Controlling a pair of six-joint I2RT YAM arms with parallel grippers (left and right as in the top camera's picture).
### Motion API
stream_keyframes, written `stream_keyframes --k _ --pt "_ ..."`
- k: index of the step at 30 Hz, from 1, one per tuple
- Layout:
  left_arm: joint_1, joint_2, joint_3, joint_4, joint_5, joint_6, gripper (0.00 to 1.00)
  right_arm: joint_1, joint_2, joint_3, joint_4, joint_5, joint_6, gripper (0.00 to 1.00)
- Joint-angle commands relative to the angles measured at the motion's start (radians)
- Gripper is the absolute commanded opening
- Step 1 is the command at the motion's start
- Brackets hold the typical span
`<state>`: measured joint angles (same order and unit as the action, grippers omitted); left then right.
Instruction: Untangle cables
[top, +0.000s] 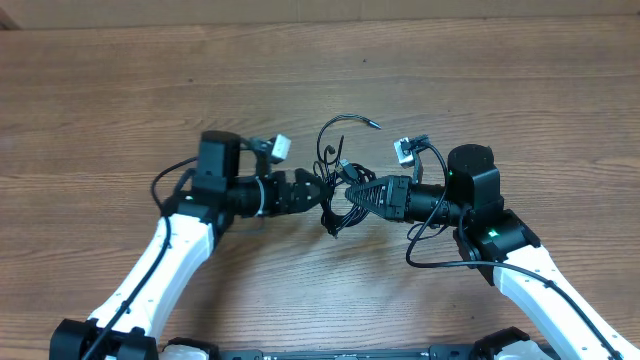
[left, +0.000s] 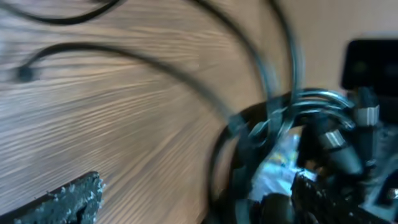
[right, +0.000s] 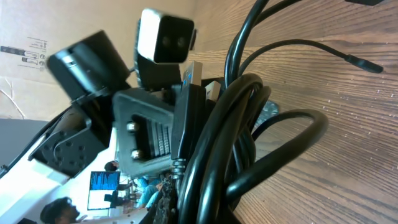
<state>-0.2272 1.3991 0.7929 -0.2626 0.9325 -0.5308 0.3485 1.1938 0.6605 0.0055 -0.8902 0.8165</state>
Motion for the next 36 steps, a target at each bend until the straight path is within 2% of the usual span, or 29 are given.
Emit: stream_keyframes --k 1,3,7,9,10,11,13,15,20,29,32,35,36 --pt "-0.056 -0.006 -0.006 0.075 0.009 -0.173 0.93 -0.002 -0.014 0.013 0.008 -0.012 0.003 0.04" --pt "-0.081 -0.006 -0.006 0.080 -0.043 -0.221 0.83 -0.002 -0.014 0.013 0.008 -0.020 0.003 0.04" --pt "-0.126 -0.002 -0.006 0.080 -0.110 -0.237 0.61 -0.002 -0.014 0.013 0.008 -0.035 0.003 0.04" --pt "-0.141 0.001 -0.006 0.079 -0.127 -0.245 0.46 -0.002 -0.014 0.013 0.009 -0.043 0.003 0.04" --pt "-0.146 0.002 -0.006 0.076 -0.148 -0.253 0.32 -0.002 -0.014 0.013 0.008 -0.054 0.003 0.04" --pt "-0.146 0.002 -0.006 0.072 -0.163 -0.255 0.24 -0.002 -0.014 0.013 0.008 -0.055 0.003 0.04" --pt "-0.146 0.002 -0.006 0.059 -0.208 -0.262 0.12 -0.002 -0.014 0.013 0.009 -0.063 0.002 0.04" --pt "-0.145 0.002 -0.006 0.040 -0.272 -0.291 0.05 -0.002 -0.014 0.013 0.019 -0.087 -0.004 0.04" --pt "-0.145 0.002 -0.006 0.048 -0.343 -0.420 0.04 -0.002 -0.014 0.013 0.045 -0.136 -0.067 0.08" --pt "-0.085 0.002 -0.006 0.129 -0.359 -0.362 0.04 -0.002 -0.014 0.013 0.003 -0.164 -0.200 0.11" --pt "-0.059 0.002 -0.006 0.130 -0.356 -0.355 0.04 -0.002 -0.013 0.013 -0.004 -0.152 -0.201 0.29" --pt "-0.043 0.002 -0.006 0.134 -0.360 -0.254 0.04 -0.002 -0.013 0.013 -0.025 -0.100 -0.201 0.60" --pt "-0.041 0.002 -0.006 0.134 -0.360 -0.211 0.04 -0.002 -0.013 0.013 -0.044 -0.072 -0.200 0.64"
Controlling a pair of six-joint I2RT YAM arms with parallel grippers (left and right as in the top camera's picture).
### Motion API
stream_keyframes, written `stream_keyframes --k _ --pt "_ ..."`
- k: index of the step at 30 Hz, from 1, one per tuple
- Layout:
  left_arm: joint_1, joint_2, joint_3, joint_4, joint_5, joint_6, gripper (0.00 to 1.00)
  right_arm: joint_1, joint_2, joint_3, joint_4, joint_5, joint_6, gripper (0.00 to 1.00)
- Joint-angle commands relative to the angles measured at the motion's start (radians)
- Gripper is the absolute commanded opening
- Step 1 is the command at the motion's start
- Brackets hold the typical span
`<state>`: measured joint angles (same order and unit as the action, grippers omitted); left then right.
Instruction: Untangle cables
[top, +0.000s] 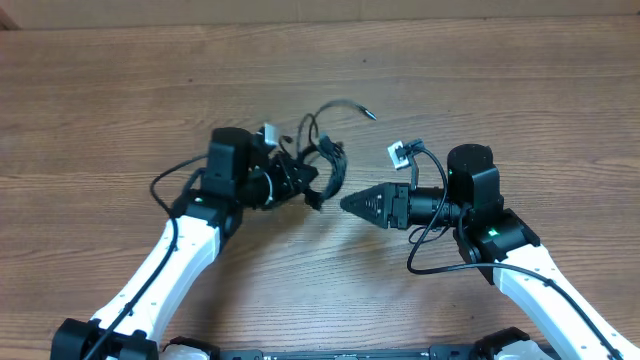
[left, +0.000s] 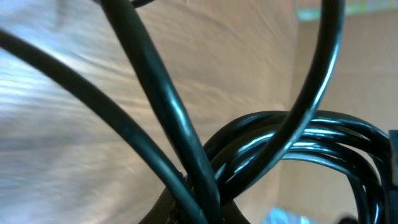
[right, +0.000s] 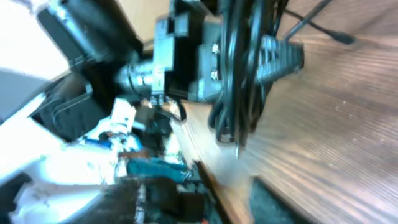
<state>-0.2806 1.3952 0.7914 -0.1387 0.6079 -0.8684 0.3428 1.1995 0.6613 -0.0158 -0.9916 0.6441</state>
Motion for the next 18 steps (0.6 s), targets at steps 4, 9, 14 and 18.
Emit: stream_keyframes --k 4,9,14,18 --pt "0.011 0.005 -0.005 0.007 -0.035 0.295 0.04 0.004 -0.019 0.012 -0.103 0.119 -0.028 0.72" --pt "0.010 0.005 -0.005 -0.039 -0.107 0.406 0.04 0.004 -0.019 0.012 -0.135 0.139 -0.029 0.78" --pt "-0.039 0.005 -0.005 -0.132 -0.228 0.419 0.04 0.004 -0.019 0.012 -0.102 0.151 -0.125 0.82" --pt "-0.106 0.005 -0.005 -0.156 -0.240 0.373 0.04 0.005 -0.019 0.012 -0.107 0.281 -0.139 0.82"
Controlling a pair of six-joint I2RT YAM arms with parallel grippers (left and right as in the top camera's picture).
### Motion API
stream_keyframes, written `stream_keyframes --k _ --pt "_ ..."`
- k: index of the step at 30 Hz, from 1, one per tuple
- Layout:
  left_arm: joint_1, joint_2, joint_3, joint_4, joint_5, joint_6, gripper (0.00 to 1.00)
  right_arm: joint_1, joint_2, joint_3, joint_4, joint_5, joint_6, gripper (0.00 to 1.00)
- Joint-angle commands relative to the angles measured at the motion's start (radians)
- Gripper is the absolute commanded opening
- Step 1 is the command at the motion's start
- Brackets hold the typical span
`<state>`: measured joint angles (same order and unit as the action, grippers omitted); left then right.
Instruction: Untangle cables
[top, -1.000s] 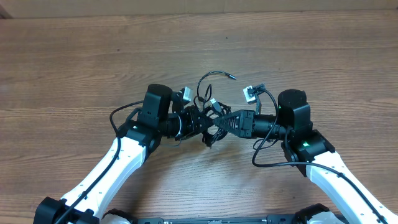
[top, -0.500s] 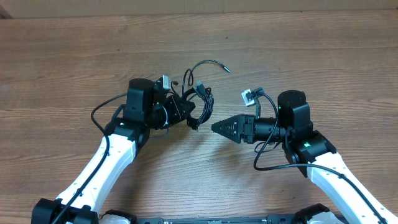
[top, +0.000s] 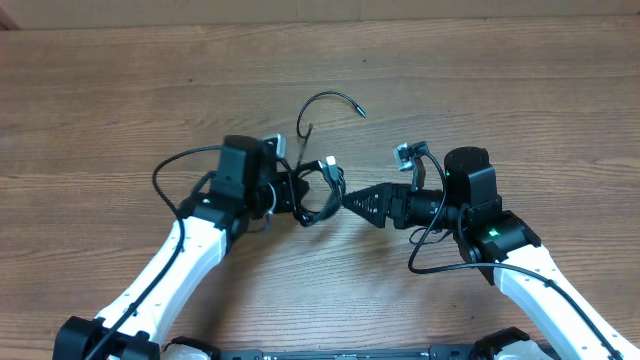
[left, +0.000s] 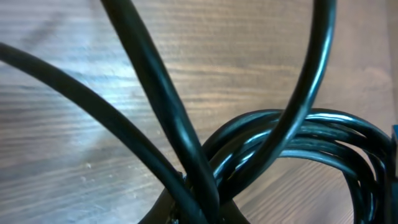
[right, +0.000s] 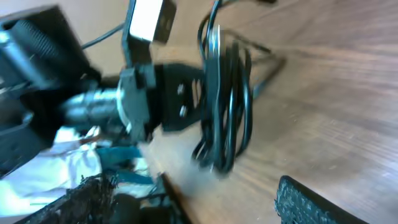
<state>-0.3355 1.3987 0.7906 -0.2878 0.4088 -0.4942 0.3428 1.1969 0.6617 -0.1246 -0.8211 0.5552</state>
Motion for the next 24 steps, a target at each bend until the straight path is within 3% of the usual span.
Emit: stream_keyframes --k 1,8,13,24 --pt "-0.070 0.002 -0.004 -0.016 -0.065 -0.019 0.04 0.008 -0.017 0.012 -0.002 0.145 -0.066 0.80" --pt "-0.188 0.002 -0.004 -0.109 -0.319 -0.138 0.04 0.102 -0.017 0.015 -0.034 0.436 -0.093 0.74" --pt "-0.208 0.002 -0.004 -0.104 -0.342 -0.142 0.04 0.184 -0.017 0.015 -0.100 0.636 -0.085 0.75" --pt "-0.209 0.002 -0.004 -0.097 -0.269 -0.165 0.04 0.270 0.005 0.014 -0.113 0.753 -0.085 0.73"
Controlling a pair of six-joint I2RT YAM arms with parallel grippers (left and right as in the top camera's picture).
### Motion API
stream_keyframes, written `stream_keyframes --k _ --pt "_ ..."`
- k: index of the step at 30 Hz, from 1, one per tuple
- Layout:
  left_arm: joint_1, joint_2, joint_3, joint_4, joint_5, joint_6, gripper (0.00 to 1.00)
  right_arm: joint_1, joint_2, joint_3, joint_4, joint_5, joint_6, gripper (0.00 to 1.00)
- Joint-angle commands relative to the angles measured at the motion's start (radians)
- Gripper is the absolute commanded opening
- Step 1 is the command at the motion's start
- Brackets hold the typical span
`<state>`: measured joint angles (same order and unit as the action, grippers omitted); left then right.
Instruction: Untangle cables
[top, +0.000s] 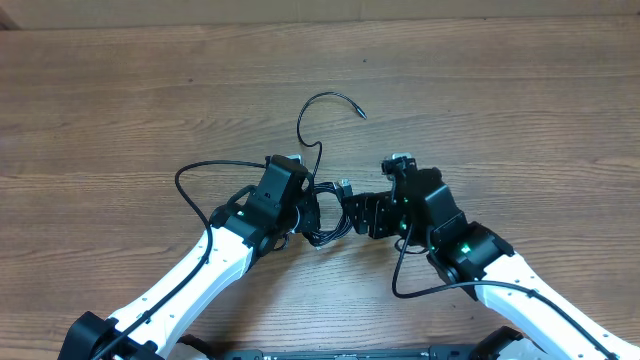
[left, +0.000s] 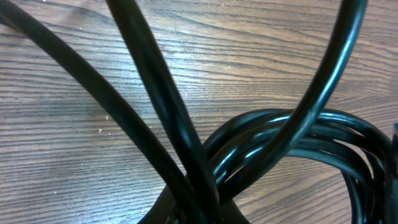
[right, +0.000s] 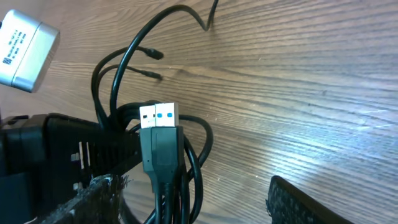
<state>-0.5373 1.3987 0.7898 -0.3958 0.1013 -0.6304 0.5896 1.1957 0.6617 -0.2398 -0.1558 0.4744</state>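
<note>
A bundle of black cables lies coiled between the two grippers at the table's middle. My left gripper is shut on it; in the left wrist view the strands cross and run down into the pinched jaws. One loose end arcs away toward the far side. My right gripper faces the bundle from the right, open. Its fingers stand wide apart, with two USB plugs and their cables between them, untouched.
Wooden table all round. The left gripper's black body and its silver wrist camera sit close behind the plugs in the right wrist view. Thin cable ends stick out above the plugs. The left arm's own cable loops beside it.
Both grippers have drawn together and slightly nearer the front edge. The right gripper, which stood beside the bundle, now has its open fingers either side of the USB plugs. The left still holds the bundle.
At first both grippers met at the bundle in the middle. Then the left held it off to the left, apart from the right gripper. After that the bundle was back near the right gripper's tip, and now it sits between the right gripper's open fingers.
</note>
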Motion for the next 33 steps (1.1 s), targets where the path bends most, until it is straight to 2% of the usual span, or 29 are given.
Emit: stream_keyframes --k 1,14,19,27,33 --pt "-0.006 0.002 -0.003 0.011 0.051 -0.029 0.04 0.031 0.014 0.014 0.005 0.103 -0.005 0.73" --pt "-0.022 0.002 -0.003 0.010 0.076 -0.032 0.04 0.099 0.045 0.014 0.059 0.186 -0.039 0.71" --pt "-0.052 0.002 -0.003 0.019 0.075 -0.032 0.05 0.106 0.045 0.014 0.058 0.189 -0.057 0.66" --pt "-0.094 0.002 -0.003 0.023 0.074 -0.032 0.04 0.107 0.045 0.014 0.058 0.192 -0.057 0.51" --pt "-0.118 0.002 -0.003 0.021 0.051 -0.032 0.04 0.107 0.045 0.014 0.048 0.192 -0.056 0.32"
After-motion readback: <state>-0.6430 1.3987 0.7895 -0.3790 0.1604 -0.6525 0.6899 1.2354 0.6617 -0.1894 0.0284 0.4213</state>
